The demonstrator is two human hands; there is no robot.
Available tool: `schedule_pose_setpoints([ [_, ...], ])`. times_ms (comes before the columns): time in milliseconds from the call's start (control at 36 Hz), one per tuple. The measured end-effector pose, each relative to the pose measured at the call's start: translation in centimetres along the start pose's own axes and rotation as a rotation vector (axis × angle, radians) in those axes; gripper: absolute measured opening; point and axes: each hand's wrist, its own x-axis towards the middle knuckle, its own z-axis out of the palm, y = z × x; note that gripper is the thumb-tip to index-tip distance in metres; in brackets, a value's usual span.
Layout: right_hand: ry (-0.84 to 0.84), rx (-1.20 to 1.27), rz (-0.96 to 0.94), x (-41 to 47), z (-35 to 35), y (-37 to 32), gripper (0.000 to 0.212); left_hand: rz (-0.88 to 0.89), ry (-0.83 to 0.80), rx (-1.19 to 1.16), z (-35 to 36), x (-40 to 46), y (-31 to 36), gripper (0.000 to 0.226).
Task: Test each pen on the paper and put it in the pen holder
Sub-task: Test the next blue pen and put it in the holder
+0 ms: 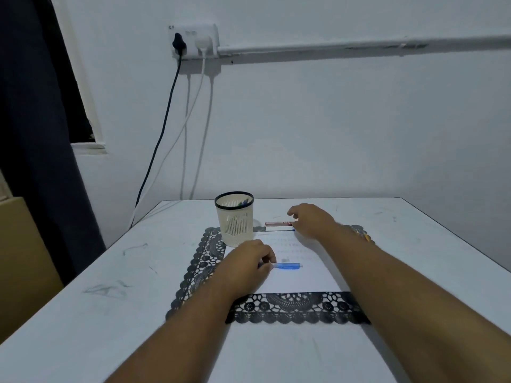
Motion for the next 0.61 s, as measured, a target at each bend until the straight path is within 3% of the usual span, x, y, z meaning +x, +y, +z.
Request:
schedule_pose_setpoints([
  [222,0.084,-0.217,-0.060,1.4,1.9,-1.5,0.036,-0.010,0.016,-0.007,-0.4,0.2,-0.5,0.011],
  [306,0.126,-0.192,-0.073,1.9,1.9,-1.1,0.033,-0.019,0.016,-0.030,-0.5,0.5,-0.6,0.012],
  [444,0.048,-0.171,-0.099,2.9,2.0,-0.3,0.030,-0.014,0.011,-0.031,-0.5,0.5,-0.5,0.012],
  [611,0.010,-0.086,-0.087,3.4,2.2,0.2,0.012,-0.022,0.006,-0.039,-0.5,0.4,-0.8,0.011],
])
